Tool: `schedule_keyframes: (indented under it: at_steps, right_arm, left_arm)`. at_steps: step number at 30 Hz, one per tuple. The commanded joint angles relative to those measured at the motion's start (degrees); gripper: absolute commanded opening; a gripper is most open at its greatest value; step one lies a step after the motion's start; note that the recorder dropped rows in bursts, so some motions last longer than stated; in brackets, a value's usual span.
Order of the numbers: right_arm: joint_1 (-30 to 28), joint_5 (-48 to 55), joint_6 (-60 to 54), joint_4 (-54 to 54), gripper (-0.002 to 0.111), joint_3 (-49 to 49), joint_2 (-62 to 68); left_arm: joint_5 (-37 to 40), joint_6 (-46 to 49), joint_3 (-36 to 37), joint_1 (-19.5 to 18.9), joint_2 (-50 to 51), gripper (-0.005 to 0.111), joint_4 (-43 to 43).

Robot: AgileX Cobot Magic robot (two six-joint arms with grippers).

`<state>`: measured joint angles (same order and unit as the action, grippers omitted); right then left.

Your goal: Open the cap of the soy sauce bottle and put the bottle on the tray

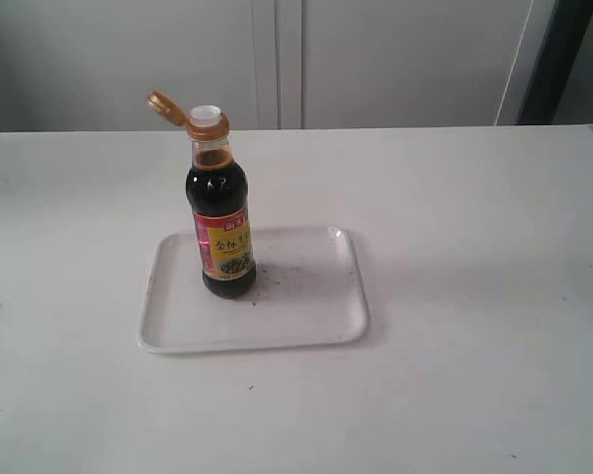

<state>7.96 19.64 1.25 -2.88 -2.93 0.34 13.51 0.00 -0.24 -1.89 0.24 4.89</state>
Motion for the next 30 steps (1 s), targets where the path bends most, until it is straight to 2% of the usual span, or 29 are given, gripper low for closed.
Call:
schedule_keyframes:
  at_steps: [1,30]
  right_arm:
    - [0.0,-0.7,-0.3,-0.5,0.000,2.6,-0.3]
    - [0.0,-0.4,-1.3,-0.4,0.000,2.9,-0.3]
  left_arm:
    - [0.0,0.0,0.2,-0.1,-0.2,0.000,0.6]
    - [0.0,0.0,0.2,-0.1,-0.2,0.000,0.6]
